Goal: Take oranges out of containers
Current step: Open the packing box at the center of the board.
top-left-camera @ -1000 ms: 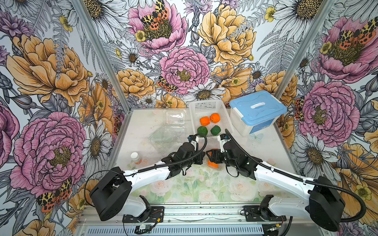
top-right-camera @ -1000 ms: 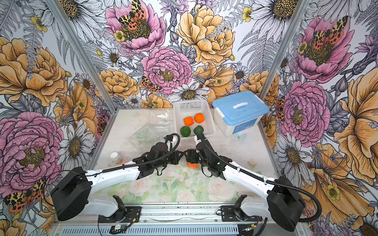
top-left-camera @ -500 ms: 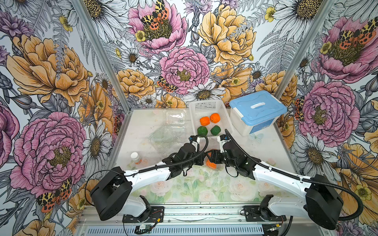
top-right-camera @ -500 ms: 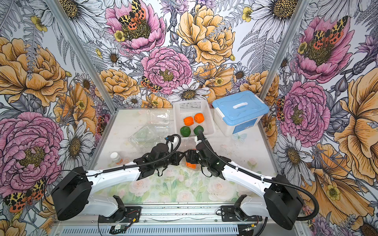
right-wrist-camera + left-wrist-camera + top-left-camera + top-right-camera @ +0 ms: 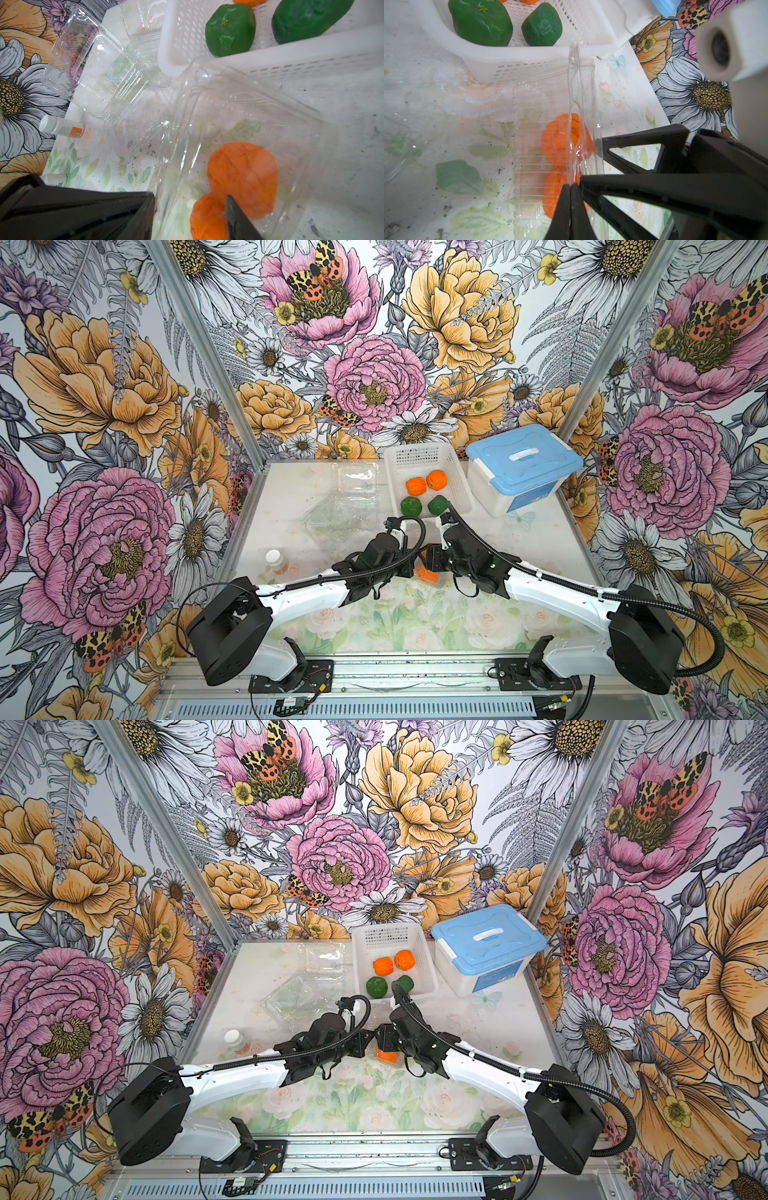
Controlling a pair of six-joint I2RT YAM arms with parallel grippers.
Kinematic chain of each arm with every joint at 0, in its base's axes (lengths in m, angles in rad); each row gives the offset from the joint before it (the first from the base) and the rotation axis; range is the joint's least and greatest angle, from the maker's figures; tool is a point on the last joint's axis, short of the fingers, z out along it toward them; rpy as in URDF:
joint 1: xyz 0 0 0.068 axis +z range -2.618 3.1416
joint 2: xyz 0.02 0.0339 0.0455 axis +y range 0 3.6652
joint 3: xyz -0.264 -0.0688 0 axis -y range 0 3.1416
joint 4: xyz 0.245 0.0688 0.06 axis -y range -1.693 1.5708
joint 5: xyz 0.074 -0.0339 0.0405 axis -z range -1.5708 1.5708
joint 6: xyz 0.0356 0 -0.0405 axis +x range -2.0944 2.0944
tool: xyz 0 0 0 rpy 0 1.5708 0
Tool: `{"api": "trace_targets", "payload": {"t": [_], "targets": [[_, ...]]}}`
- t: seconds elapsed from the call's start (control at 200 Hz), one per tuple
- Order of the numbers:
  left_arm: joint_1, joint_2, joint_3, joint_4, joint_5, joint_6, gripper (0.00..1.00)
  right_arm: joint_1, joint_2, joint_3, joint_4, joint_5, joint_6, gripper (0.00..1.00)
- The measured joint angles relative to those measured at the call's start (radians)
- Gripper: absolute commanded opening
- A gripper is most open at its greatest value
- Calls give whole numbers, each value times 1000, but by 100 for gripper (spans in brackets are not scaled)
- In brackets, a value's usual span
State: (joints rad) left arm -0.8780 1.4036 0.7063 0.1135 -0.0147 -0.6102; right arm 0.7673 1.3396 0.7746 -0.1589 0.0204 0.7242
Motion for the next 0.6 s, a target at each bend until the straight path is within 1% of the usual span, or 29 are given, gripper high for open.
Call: {"api": "trace_targets", "payload": {"t": [0.15,0.275,0.3,0.39,0.52,0.6], "targets": [[0,0,0,-1,-8,8,0,0,10,14,-13,2,-7,51],[-5,3,0,-1,-15,11,0,0,12,20,-18,2,-9,44],[-6,4,0,0,-16,12,0,0,12,22,-19,5,-11,41],[-13,10,1,7,-16,12,0,2,12,23,-21,11,-13,27],[-23,21,10,10,-16,16,0,6,12,27,-20,16,-15,17],[-24,31,17,8,-18,16,0,6,11,28,-20,19,-20,4]]}}
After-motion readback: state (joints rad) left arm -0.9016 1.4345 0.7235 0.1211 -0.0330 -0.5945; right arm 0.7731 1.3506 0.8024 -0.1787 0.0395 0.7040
